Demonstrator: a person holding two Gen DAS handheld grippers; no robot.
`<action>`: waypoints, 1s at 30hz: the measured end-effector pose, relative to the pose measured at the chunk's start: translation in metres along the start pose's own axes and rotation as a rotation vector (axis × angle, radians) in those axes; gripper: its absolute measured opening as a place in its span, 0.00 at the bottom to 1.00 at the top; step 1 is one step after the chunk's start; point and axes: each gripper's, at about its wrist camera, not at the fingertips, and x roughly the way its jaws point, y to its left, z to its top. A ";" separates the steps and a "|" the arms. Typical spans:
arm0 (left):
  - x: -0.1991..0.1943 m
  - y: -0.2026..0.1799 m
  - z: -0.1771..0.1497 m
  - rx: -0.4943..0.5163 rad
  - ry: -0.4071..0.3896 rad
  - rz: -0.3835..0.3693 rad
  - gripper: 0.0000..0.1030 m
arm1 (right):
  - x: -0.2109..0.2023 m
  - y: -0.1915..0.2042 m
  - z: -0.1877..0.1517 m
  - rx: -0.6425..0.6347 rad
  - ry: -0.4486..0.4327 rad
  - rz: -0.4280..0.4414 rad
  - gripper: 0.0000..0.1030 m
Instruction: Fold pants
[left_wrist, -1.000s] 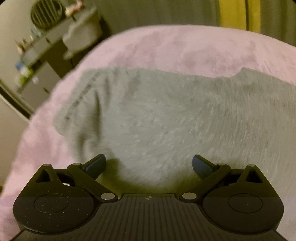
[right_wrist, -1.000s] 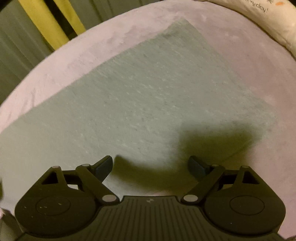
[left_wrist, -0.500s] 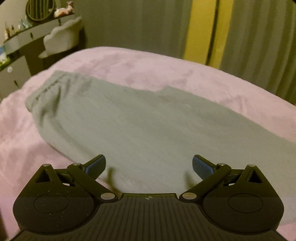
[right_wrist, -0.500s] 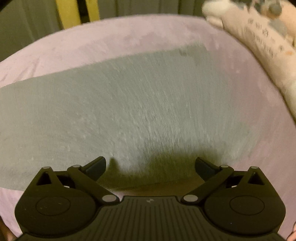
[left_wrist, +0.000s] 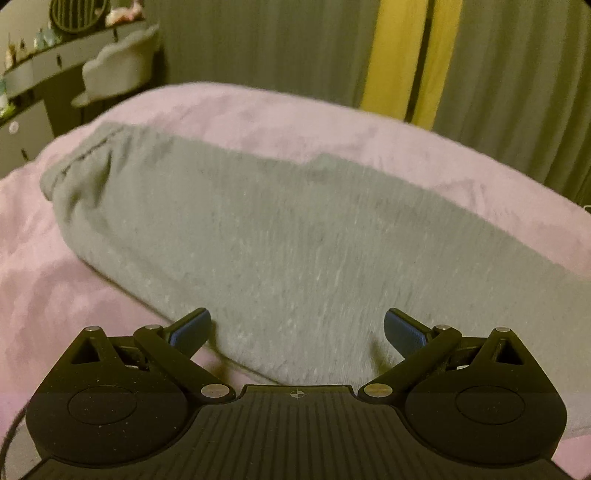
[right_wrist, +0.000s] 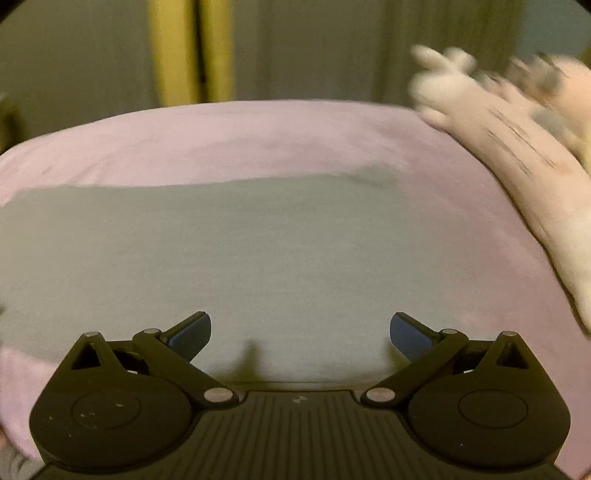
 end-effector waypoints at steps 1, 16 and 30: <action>0.002 0.000 0.001 -0.003 0.004 0.002 0.99 | 0.004 -0.015 -0.001 0.071 0.010 0.004 1.00; 0.011 0.004 0.002 -0.053 0.057 0.023 0.99 | 0.047 -0.134 -0.068 0.844 -0.001 0.244 0.67; 0.008 -0.047 -0.011 0.213 0.043 0.024 0.99 | 0.053 -0.134 -0.081 0.919 -0.052 0.256 0.14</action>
